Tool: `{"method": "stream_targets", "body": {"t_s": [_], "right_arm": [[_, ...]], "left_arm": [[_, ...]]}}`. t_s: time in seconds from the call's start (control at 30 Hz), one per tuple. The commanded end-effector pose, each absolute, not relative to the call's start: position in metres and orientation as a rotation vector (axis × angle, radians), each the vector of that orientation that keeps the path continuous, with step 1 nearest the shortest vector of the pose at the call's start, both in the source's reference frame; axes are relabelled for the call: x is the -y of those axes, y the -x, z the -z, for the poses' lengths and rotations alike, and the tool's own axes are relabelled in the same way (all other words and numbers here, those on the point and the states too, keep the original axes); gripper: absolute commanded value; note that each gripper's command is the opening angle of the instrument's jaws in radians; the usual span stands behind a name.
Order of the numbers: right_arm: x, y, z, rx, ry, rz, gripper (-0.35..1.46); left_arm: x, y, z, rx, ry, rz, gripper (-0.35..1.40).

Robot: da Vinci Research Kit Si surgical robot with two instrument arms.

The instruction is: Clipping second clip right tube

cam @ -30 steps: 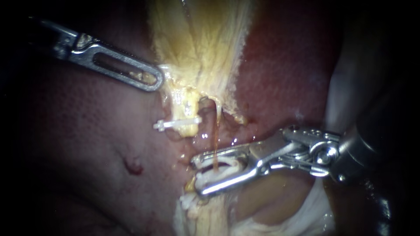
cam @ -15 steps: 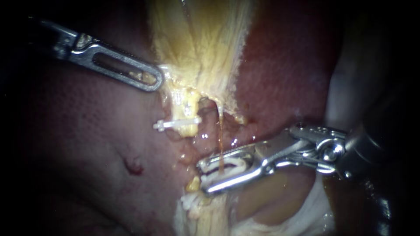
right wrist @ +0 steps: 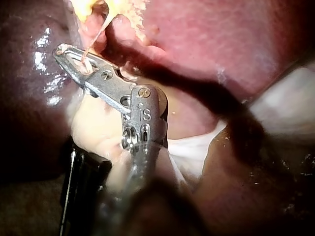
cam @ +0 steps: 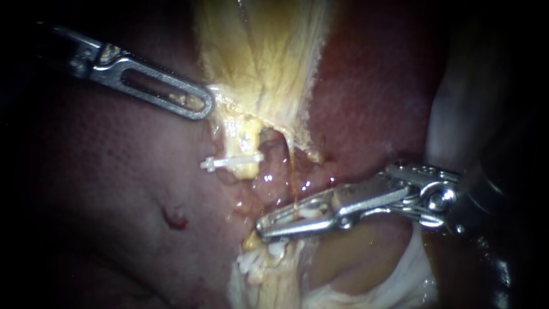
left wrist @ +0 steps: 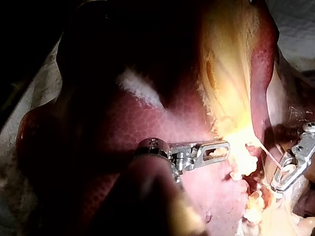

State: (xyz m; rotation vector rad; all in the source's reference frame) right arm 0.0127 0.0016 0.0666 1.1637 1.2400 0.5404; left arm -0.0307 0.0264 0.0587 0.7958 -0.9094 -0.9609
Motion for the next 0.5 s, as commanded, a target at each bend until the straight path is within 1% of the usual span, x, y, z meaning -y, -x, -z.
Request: {"method": "stream_targets", "body": {"t_s": [0.03, 0.2, 0.5], "right_arm": [[-0.0016, -0.0125, -0.0665, -1.238, -1.171, -0.54, -0.35], [-0.0015, -0.0125, -0.0664, -1.218, -1.165, -0.535, -0.35], [-0.0016, -0.0125, -0.0666, -1.218, -1.165, -0.534, -0.35]], "left_arm": [[-0.0264, 0.0307, -0.0587, 0.909, -0.796, 0.961, -0.35], [-0.0264, 0.0307, -0.0587, 0.909, -0.796, 0.961, -0.35], [-0.0264, 0.0307, -0.0587, 0.909, -0.796, 0.961, -0.35]]}}
